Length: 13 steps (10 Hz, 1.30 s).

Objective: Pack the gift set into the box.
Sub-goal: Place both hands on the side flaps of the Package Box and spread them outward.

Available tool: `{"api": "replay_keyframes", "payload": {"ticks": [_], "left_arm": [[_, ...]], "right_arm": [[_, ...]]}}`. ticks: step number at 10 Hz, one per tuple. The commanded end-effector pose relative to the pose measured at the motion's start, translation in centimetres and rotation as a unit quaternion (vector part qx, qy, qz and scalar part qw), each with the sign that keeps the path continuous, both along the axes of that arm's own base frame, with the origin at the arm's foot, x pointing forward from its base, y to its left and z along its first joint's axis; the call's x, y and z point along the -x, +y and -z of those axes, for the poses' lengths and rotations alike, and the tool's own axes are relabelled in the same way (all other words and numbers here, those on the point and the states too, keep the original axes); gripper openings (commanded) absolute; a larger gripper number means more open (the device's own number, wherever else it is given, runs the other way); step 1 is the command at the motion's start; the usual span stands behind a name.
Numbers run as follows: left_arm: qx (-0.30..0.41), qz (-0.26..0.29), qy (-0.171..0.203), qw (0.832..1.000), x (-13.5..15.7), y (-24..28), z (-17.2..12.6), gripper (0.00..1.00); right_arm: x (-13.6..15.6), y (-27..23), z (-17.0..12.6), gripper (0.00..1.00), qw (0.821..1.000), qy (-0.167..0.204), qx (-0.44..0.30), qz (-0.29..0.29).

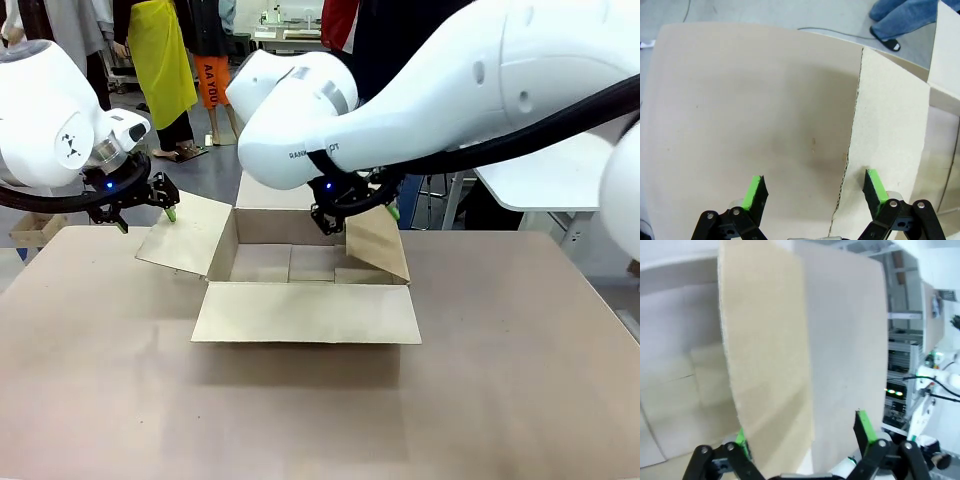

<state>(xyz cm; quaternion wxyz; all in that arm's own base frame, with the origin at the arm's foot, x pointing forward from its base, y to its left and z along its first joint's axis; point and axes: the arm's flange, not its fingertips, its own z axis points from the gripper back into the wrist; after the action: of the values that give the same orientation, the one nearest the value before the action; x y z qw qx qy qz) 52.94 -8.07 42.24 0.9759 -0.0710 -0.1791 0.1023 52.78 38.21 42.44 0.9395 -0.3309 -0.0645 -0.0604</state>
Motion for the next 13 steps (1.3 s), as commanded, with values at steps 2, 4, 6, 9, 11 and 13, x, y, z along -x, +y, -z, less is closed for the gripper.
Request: {"api": "replay_keyframes", "payload": {"ticks": [2,4,6,9,11,13], "left_arm": [[-0.007,-0.010,0.002,1.000,0.1,-0.3,-0.2,1.00],[-0.007,-0.010,0.002,1.000,0.1,-0.3,-0.2,1.00],[-0.007,-0.010,0.002,1.000,0.1,-0.3,-0.2,1.00],[-0.007,-0.010,0.002,1.000,0.1,-0.3,-0.2,1.00],[-0.007,-0.010,0.002,1.000,0.1,-0.3,-0.2,1.00],[-0.007,-0.010,0.002,1.000,0.1,-0.3,-0.2,1.00]], "right_arm": [[1.0,-3.9,-2.6,1.00,0.999,-0.028,0.007,0.030],[0.5,-6.5,-3.3,1.00,0.999,-0.016,-0.001,0.048],[0.6,-10.3,-3.0,1.00,0.997,-0.012,-0.060,0.056],[0.3,-15.4,-0.5,1.00,0.987,0.005,-0.146,0.063],[-0.5,-17.3,2.5,1.00,0.980,0.023,-0.184,0.077],[-1.2,-14.9,-0.7,1.00,0.988,0.001,-0.128,0.083]]}}
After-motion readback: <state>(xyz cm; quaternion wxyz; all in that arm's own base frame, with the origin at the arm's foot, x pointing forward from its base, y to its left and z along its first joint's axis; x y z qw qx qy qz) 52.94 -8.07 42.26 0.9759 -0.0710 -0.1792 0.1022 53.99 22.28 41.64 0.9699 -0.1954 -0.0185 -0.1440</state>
